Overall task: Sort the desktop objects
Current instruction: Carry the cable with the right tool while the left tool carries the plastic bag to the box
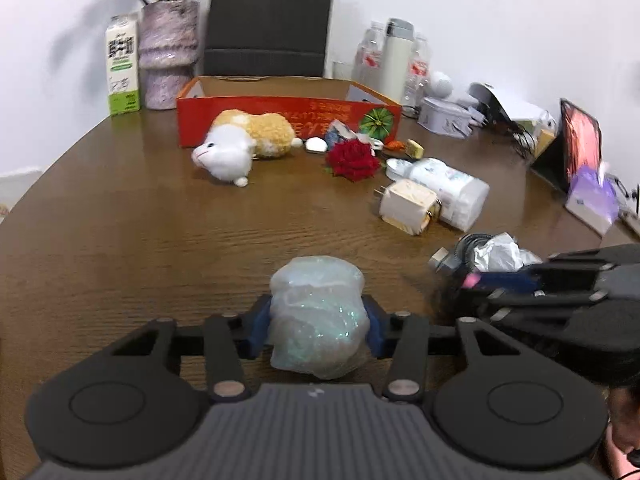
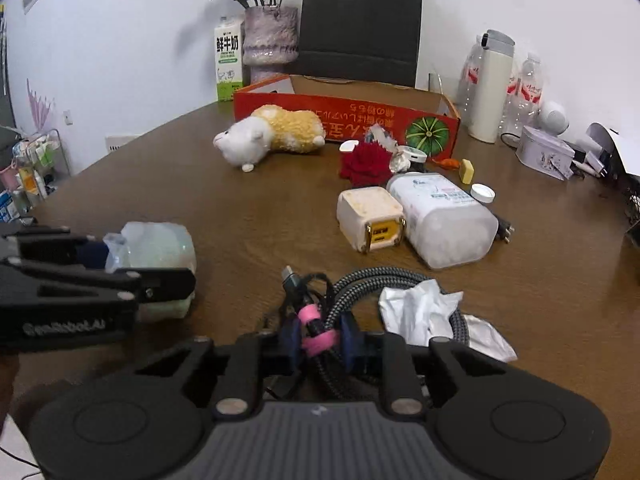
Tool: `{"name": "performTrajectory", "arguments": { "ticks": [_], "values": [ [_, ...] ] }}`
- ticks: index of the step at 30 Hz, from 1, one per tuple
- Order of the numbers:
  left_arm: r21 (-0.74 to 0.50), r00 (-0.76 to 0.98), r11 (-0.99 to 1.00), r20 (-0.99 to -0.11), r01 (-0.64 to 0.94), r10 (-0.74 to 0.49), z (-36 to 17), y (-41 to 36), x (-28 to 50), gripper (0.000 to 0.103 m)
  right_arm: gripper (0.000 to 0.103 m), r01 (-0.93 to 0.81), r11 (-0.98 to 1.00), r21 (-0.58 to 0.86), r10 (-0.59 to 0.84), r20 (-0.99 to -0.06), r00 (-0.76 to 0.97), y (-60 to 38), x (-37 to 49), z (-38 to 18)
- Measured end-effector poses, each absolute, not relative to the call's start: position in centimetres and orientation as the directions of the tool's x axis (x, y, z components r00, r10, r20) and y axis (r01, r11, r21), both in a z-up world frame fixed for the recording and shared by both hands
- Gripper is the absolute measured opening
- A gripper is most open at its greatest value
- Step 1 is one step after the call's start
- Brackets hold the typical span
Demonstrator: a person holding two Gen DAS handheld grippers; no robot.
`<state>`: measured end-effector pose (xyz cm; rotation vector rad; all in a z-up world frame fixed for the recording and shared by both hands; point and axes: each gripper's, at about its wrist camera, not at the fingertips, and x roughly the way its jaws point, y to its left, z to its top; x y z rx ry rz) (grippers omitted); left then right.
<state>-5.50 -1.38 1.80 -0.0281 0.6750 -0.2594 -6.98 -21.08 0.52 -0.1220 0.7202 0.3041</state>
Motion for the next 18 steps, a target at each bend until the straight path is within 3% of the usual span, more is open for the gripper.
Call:
{"name": "performTrajectory", "arguments": {
  "ticks": [7,13,18],
  "values": [
    [-0.135,0.799,0.967,-0.545,0.217,-0.255,4.3,-0.6,-6.0,0.042,0.017,-0.298,0.955,-0.003,0.267,-0.433,0.861,-25.6,-11.3,9.3],
    [-0.135,0.813,0.956,-0.502,0.262,-0.294,6.4,-1.1,-5.9,0.04,0.017,-0.275,0.961,0.026,0.254,-0.473,0.844,-26.3,-10.2,8.4],
    [-0.168,0.825,0.958,-0.488,0.231,-0.285,10.2,-0.1,-2.1,0.04,0.017,-0.337,0.94,0.049,0.323,-0.446,0.835,-25.6,-6.0,10.6]
  ]
}}
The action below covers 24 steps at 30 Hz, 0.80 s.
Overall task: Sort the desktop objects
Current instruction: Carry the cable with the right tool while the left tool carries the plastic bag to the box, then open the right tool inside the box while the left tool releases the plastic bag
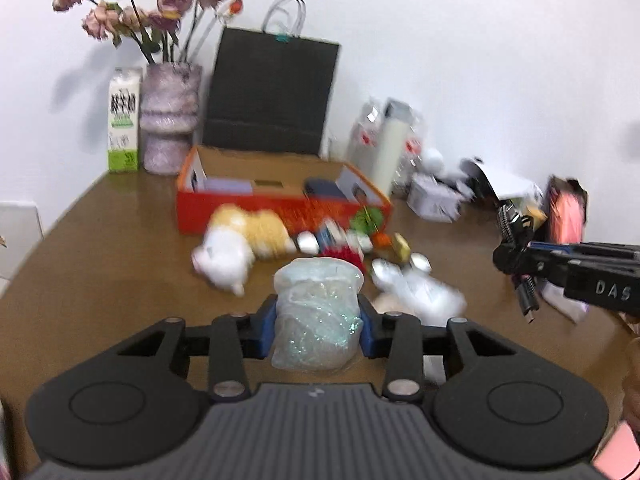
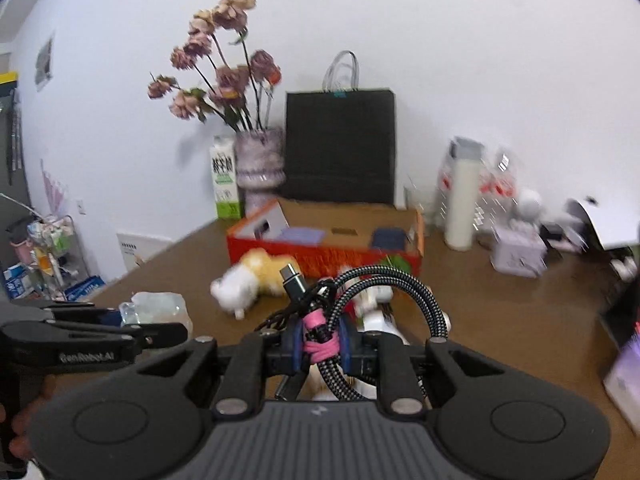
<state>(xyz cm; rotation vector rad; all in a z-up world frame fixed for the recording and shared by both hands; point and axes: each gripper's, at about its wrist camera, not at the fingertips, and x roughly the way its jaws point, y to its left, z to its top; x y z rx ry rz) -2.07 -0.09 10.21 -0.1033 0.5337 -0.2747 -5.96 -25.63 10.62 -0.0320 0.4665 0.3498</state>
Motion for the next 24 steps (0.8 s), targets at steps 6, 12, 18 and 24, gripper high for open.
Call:
{"name": "performTrajectory", "arguments": {
  "ticks": [6,12,18,24],
  "values": [
    [-0.135,0.862,0.974,-0.456,0.18,-0.222,16.0,1.2,12.0,0.041,0.017,-0.436,0.895,0.093,0.424,-0.485,0.765,-22.1,8.8,15.3],
    [0.015,0.768,0.995,-0.638,0.095,-0.064,12.7,-0.7,31.3,0.041,0.017,-0.391,0.898,0.203,0.419,-0.67,0.613,-16.6,29.5,12.9],
    [-0.122,0.684,0.993,-0.724,-0.001,-0.088,7.3,0.3,39.9,0.054,0.02,-0.273,0.924,0.269,0.376,-0.776,0.507,-14.8,41.7,4.6],
    [-0.058,0.721,0.998,-0.69,0.026,-0.059,7.5,-0.2,38.8,0.071,0.026,-0.238,0.903,0.358,0.43,-0.745,0.511,-16.8,43.1,3.2]
  ]
}}
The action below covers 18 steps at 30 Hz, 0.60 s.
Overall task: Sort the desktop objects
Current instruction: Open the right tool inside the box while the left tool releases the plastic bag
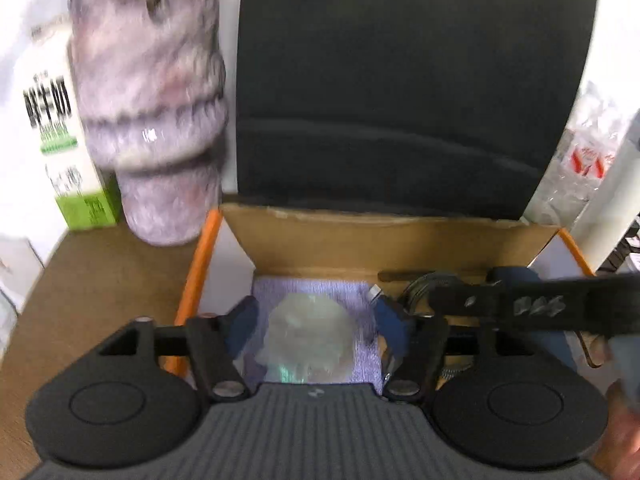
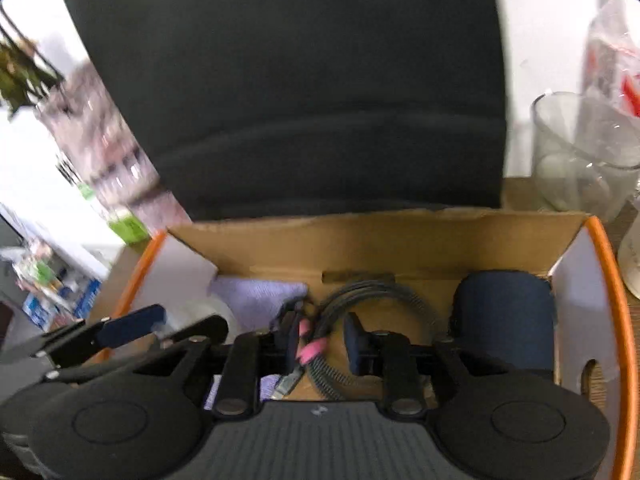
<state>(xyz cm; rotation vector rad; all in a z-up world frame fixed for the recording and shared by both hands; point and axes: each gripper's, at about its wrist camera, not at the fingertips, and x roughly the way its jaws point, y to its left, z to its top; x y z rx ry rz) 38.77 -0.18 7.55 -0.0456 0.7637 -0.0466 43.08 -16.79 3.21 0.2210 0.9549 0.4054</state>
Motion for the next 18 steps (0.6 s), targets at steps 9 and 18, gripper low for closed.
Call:
{"name": "performTrajectory", "arguments": {
  "ticks": [9,18],
  "values": [
    [-0.291,0.812,0.955,-0.571,-0.063,-0.12,12.7,2.5,22.8,0.094,0.058,-0.291,0.942,0.166,0.325,-0.664,0.674,-20.6,29.2,11.2],
    [-0.271,0.825,0.961,-0.528,0.064,-0.204,9.7,-0.5,3.8,0.101,0.08,-0.336,0.919,0.207,0.39,-0.605,0.694,-25.3,8.9,11.6]
  ]
}}
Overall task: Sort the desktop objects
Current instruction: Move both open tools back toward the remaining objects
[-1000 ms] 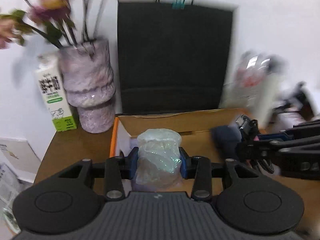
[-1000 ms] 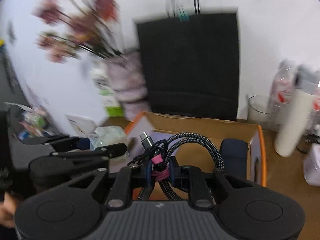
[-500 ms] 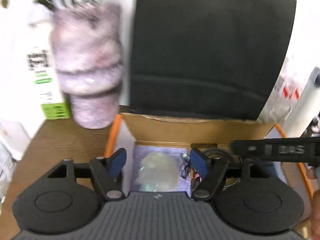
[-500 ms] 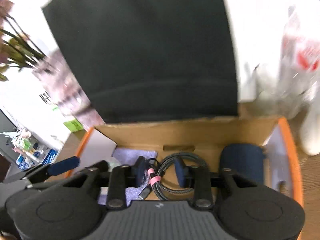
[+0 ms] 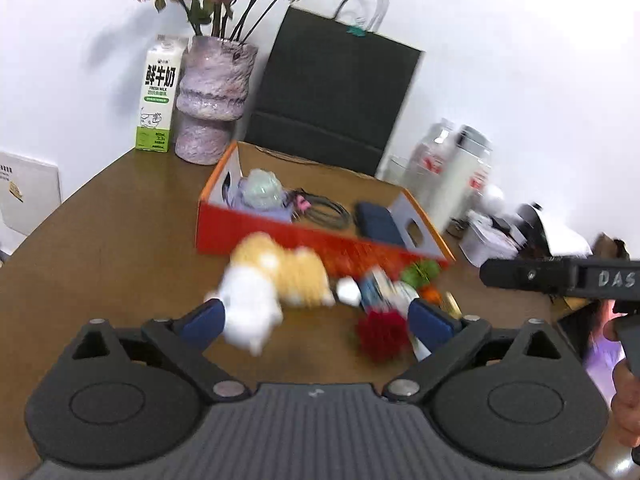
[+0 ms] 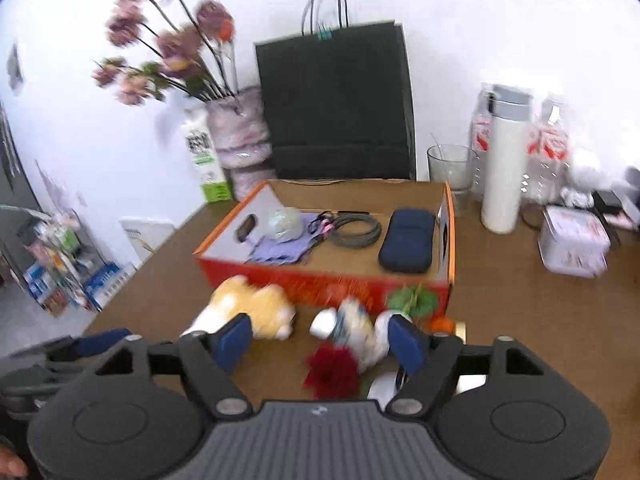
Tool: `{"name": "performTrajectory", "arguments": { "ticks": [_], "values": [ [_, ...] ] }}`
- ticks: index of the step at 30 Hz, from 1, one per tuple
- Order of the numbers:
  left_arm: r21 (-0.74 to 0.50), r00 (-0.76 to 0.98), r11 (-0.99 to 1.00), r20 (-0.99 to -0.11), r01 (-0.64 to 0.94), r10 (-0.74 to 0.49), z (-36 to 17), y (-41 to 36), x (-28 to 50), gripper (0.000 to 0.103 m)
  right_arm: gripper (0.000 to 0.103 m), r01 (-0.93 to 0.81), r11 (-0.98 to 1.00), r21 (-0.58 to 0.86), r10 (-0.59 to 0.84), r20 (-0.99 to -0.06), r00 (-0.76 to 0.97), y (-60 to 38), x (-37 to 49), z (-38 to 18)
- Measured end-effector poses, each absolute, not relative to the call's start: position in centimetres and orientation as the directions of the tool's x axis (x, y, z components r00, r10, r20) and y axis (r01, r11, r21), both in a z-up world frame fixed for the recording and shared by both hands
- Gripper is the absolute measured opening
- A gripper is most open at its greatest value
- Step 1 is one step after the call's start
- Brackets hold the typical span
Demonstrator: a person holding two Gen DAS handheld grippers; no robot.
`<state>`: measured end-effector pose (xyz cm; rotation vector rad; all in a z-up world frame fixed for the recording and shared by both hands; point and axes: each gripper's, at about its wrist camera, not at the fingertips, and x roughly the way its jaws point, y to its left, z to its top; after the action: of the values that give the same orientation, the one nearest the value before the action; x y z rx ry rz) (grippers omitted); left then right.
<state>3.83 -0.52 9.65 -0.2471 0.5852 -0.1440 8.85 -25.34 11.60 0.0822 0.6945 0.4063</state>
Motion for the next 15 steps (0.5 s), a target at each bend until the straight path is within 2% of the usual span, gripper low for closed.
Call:
{"name": "performTrajectory", "arguments": {
  "ticks": [2,7,10,15],
  "values": [
    [-0.233,0.828,0.968,-0.52,0.097,-0.209,8.5,-1.4,1.1,0.102,0.083,-0.329,0.926,0.187,0.374,-0.589,0.716,-25.7,5.1,10.5],
    [-0.03,0.862,0.986,-0.482,0.163,-0.157,4.5,-2.7,-4.9,0.103,0.083,-0.311,0.938,0.155,0.343,-0.561,0.754,-25.9,-3.1,5.4],
    [-0.024,0.834,0.991,-0.538,0.13,-0.123,2.7,-2.7,-6.3,0.103,0.083,-0.298,0.952,0.072,0.289,-0.53,0.797,-25.4,-7.4,3.4],
    [-0.029,0.827,0.992,-0.55,0.122,-0.117,1.3,-2.3,-7.1,0.103,0.087,-0.296,0.954,0.035,0.273,-0.504,0.82,-25.1,-10.5,1.8]
  ]
}}
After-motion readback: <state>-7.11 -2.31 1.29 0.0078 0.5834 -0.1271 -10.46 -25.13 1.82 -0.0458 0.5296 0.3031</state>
